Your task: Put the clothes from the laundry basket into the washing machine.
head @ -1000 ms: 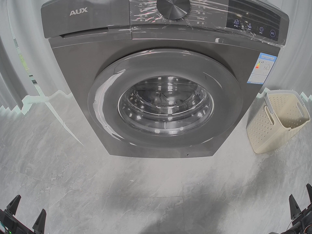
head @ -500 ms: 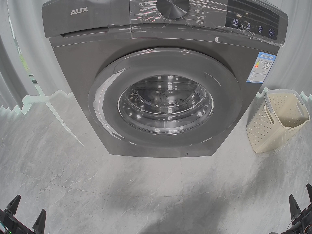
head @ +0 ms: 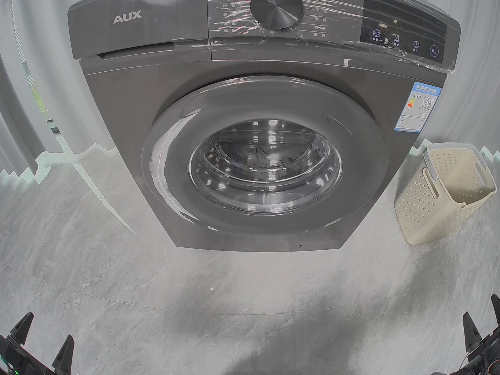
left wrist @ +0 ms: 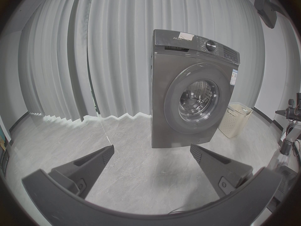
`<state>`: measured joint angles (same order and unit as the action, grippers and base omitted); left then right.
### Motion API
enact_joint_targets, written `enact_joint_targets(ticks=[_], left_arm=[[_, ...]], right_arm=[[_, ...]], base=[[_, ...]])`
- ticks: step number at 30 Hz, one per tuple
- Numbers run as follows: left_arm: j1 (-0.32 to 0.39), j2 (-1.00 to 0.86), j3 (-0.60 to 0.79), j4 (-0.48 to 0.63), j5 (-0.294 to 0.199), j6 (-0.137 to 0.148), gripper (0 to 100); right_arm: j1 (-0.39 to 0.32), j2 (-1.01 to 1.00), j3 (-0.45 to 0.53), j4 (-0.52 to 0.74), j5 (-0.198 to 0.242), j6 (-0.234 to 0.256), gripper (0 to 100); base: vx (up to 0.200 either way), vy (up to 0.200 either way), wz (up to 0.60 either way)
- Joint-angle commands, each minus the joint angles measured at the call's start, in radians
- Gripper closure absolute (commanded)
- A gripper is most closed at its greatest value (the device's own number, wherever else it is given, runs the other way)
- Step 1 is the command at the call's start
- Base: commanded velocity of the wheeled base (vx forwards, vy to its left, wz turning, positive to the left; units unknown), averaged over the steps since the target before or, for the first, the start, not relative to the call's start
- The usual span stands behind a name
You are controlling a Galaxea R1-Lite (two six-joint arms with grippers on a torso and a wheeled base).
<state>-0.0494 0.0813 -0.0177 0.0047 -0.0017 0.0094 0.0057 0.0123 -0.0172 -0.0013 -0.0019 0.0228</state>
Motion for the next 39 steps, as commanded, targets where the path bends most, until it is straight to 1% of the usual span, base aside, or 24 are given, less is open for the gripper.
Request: enact_joint_targets(ticks=[1, 20, 23, 27, 30, 39], left_arm=[[0.0, 0.002, 0.016, 0.0, 0.0, 0.0, 0], [0.0, 0.002, 0.016, 0.0, 0.0, 0.0, 0], [0.003, 0.0, 0.016, 0.0, 0.0, 0.001, 0], [0.0, 0.0, 0.016, 0.0, 0.0, -0.002, 0], [0.0, 0.002, 0.016, 0.0, 0.0, -0.002, 0], [0.0, 0.002, 0.016, 0.0, 0.0, 0.0, 0]], right_arm=[[0.0, -0.008, 0.017, 0.0, 0.0, -0.001, 0], [0.002, -0.008, 0.017, 0.0, 0.0, 0.002, 0], [0.002, -0.009, 0.017, 0.0, 0.003, -0.004, 0], [0.002, -0.008, 0.017, 0.0, 0.013, -0.029, 0], [0.002, -0.009, 0.017, 0.001, 0.013, -0.027, 0], [0.002, -0.009, 0.016, 0.001, 0.013, -0.027, 0]], base=[[0.0, 0.0, 0.0], [0.0, 0.0, 0.0], [0.0, 0.0, 0.0], [0.0, 0.0, 0.0], [0.0, 0.0, 0.0], [-0.2, 0.0, 0.0]])
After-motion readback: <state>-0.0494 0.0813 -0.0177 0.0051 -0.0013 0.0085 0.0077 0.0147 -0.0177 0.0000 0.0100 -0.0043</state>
